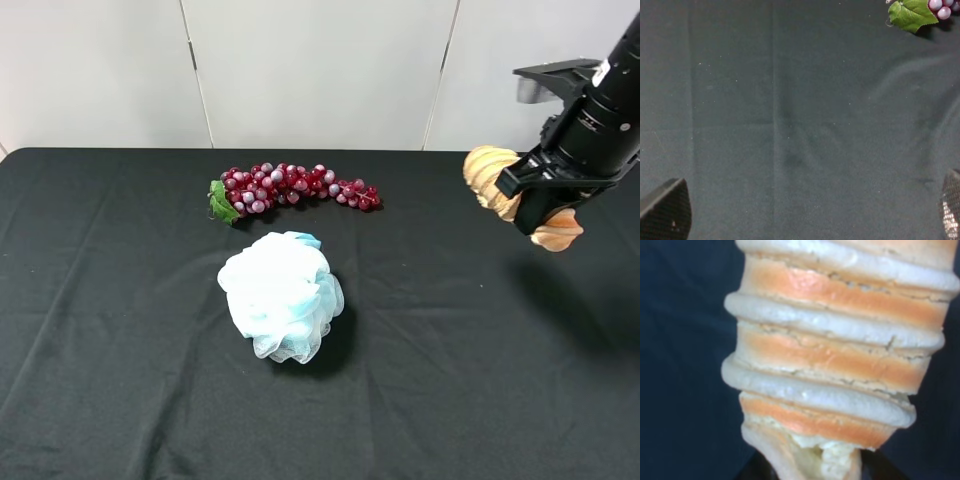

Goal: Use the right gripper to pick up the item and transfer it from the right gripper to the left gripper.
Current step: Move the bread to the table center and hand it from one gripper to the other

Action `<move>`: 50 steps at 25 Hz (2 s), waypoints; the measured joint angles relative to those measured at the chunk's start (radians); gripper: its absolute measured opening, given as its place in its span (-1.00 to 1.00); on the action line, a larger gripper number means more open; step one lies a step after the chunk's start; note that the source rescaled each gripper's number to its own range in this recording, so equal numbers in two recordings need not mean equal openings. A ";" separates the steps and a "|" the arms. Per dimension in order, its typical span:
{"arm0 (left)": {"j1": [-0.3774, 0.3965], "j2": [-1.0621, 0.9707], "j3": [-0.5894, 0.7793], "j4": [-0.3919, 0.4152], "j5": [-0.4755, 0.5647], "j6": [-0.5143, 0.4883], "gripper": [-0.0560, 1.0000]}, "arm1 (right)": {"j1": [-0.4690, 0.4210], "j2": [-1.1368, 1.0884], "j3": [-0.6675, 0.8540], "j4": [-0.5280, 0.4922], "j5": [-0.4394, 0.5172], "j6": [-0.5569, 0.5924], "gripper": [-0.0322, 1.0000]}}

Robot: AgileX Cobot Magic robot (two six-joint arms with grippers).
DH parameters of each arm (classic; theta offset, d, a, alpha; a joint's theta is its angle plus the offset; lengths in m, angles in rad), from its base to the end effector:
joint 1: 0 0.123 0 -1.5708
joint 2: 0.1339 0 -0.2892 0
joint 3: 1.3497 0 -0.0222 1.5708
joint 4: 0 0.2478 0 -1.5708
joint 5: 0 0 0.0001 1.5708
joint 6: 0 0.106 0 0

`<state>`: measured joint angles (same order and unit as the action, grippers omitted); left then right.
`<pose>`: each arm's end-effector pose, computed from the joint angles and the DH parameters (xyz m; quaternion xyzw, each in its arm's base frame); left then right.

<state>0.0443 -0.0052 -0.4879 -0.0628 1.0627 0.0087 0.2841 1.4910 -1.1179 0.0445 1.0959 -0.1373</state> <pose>0.0023 -0.0057 0.2654 -0.0141 0.8550 -0.0177 0.5181 0.2671 0.0824 0.2591 -0.2001 0.9750 0.0275 0.0926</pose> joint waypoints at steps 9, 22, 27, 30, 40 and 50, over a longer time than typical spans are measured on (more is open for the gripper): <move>0.000 0.000 0.000 0.000 0.000 0.000 1.00 | 0.235 -0.014 0.000 -0.089 0.064 -0.003 -0.86; 0.000 0.000 0.000 0.000 0.000 0.000 1.00 | 0.469 -0.014 0.000 -0.064 0.106 -0.188 -0.86; 0.000 0.000 0.000 -0.007 0.000 0.000 1.00 | 0.510 -0.014 0.000 0.011 0.115 -0.283 -0.86; 0.000 0.000 0.000 -0.016 0.000 0.000 1.00 | 0.513 -0.014 0.000 0.062 0.118 -0.341 -0.86; 0.000 0.000 -0.016 -0.063 0.001 0.000 1.00 | 0.513 -0.014 -0.125 0.080 0.124 -0.369 -0.86; 0.000 0.102 -0.133 -0.189 0.037 0.000 1.00 | 0.513 -0.014 -0.165 0.068 0.125 -0.388 -0.87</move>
<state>0.0443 0.0970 -0.6206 -0.2519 1.0999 0.0087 0.7973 1.4770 -1.2827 0.1129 1.2206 -0.5250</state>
